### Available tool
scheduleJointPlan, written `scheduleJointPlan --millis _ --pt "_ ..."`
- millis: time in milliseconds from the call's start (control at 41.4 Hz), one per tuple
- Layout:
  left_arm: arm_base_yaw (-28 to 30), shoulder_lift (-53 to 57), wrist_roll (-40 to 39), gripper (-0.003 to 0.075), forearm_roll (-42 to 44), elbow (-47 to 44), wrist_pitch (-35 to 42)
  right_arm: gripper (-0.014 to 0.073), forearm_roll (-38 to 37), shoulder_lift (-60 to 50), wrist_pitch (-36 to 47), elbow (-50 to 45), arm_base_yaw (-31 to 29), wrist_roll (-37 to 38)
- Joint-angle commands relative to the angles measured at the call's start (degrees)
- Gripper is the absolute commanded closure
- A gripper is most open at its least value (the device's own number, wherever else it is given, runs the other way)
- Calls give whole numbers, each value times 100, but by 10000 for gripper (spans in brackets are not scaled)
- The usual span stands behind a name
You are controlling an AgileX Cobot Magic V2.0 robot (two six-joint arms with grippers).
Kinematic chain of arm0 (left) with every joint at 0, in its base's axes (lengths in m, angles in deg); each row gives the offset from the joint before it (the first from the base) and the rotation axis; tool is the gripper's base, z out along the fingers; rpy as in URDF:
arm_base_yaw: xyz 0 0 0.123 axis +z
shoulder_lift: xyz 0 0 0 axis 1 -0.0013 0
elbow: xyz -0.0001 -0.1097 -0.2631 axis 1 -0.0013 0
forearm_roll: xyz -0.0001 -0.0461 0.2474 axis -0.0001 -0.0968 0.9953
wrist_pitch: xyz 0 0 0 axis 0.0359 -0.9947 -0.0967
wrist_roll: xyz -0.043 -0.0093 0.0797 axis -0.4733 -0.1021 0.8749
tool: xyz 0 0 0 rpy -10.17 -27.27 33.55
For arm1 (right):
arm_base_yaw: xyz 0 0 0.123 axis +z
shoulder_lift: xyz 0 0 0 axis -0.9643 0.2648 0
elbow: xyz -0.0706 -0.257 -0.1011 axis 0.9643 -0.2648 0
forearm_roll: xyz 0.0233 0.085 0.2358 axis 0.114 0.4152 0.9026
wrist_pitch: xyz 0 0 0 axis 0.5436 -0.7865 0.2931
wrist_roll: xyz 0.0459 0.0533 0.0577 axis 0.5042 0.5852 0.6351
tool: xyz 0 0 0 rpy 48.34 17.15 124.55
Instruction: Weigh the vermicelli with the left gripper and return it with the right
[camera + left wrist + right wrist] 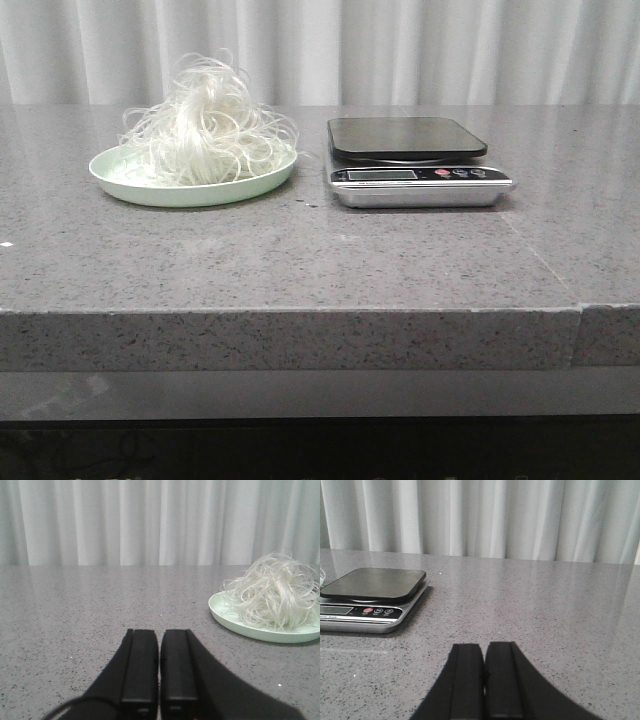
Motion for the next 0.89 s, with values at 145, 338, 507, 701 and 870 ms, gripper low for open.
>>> scheduleJointPlan --millis 145,338,507,701,870 --pt "10 118 -68 575 -52 -47 442 444 -42 -85 474 45 -44 -2" --pt "10 118 -68 575 -52 -47 442 444 -42 -85 474 45 -44 -2" --pt "10 118 -68 575 -52 -47 442 444 -42 -85 474 45 -44 -2" --pt "10 118 -68 575 -52 -47 566 444 -42 -85 584 53 -44 -2" --pt "10 118 -68 575 -52 120 1049 444 118 -85 720 430 -44 11"
